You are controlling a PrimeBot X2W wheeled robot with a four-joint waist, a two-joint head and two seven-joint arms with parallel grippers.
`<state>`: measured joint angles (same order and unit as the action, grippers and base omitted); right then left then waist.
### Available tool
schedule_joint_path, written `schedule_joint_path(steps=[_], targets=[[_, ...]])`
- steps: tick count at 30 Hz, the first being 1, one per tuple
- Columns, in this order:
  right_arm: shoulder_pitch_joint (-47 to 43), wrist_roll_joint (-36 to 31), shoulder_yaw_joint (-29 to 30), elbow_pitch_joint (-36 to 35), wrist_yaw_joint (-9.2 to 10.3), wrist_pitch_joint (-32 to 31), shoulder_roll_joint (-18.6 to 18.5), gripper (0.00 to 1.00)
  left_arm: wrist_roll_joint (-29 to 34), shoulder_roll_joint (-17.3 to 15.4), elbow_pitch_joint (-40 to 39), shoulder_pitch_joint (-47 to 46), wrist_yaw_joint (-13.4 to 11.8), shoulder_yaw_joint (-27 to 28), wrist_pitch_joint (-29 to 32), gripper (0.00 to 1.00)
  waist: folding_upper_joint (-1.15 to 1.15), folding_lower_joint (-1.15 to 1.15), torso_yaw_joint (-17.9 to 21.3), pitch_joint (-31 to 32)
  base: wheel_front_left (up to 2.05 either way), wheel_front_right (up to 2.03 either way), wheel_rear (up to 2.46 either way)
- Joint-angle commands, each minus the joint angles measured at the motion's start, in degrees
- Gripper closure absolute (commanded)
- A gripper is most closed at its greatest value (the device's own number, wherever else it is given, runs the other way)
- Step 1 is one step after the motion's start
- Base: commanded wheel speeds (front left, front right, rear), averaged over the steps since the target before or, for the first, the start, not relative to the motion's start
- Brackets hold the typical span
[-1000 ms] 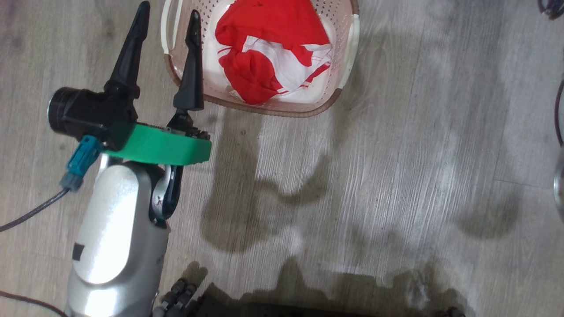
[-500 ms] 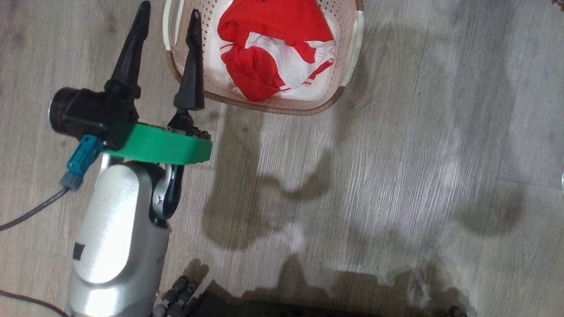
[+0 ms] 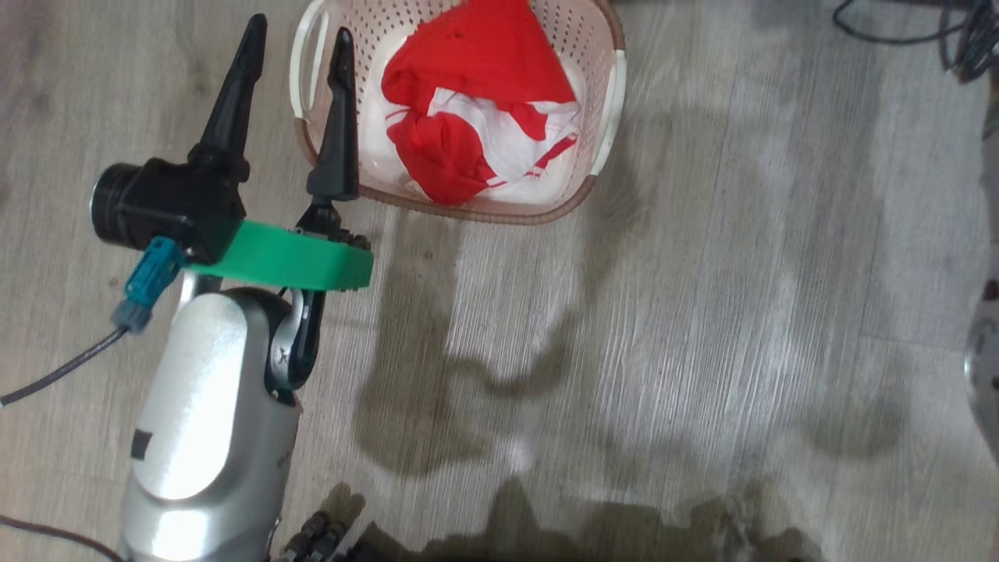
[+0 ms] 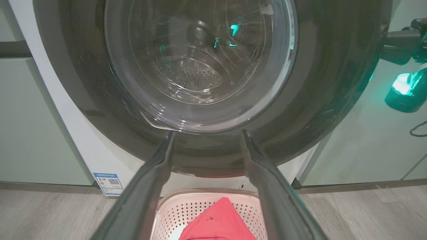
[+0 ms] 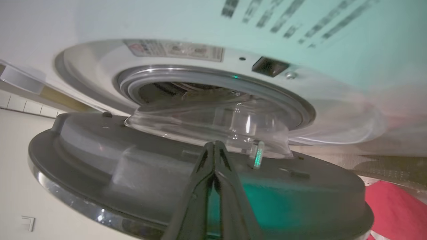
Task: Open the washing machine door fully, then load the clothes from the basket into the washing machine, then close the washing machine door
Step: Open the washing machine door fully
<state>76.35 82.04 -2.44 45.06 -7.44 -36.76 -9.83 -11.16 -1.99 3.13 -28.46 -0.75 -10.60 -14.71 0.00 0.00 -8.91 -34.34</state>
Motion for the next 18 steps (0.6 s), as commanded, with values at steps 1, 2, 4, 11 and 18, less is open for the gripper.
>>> schedule_joint_path(steps=[1, 2, 4, 11, 18], targets=[[-0.8, 0.4, -0.9, -3.6, -0.05, -1.4, 1.8, 1.0, 0.1, -0.9, -1.5, 0.6, -0.1, 2.2, -0.3, 0.0, 0.0, 0.0, 0.0, 1.1, 0.0, 0.0, 0.0], [-1.8, 0.7, -0.9, -4.5, -0.05, -1.9, 1.9, 1.0, 0.1, -0.9, -1.4, 0.8, -0.2, 2.4, -0.3, 0.0, 0.0, 0.0, -0.1, 1.6, 0.0, 0.0, 0.0], [-3.8, 1.2, -1.0, -6.2, -0.05, -2.9, 2.1, 1.0, -0.1, -0.9, -1.2, 1.4, -0.2, 2.6, -0.3, 0.0, 0.0, 0.0, -0.1, 2.4, 0.0, 0.0, 0.0], [-11.0, 2.3, -1.7, -11.1, -0.05, -6.5, 2.7, 1.0, -0.2, -0.9, -0.2, 3.3, -0.4, 2.6, -0.3, 0.0, 0.0, 0.0, -0.6, 5.7, 0.0, 0.0, 0.0], [-18.3, 2.7, -2.7, -14.8, -0.05, -8.9, 3.7, 1.0, -0.5, -0.9, 0.6, 6.1, -0.7, 2.9, -0.3, 0.0, 0.0, 0.0, -1.8, 9.8, 0.0, 0.0, 0.0]])
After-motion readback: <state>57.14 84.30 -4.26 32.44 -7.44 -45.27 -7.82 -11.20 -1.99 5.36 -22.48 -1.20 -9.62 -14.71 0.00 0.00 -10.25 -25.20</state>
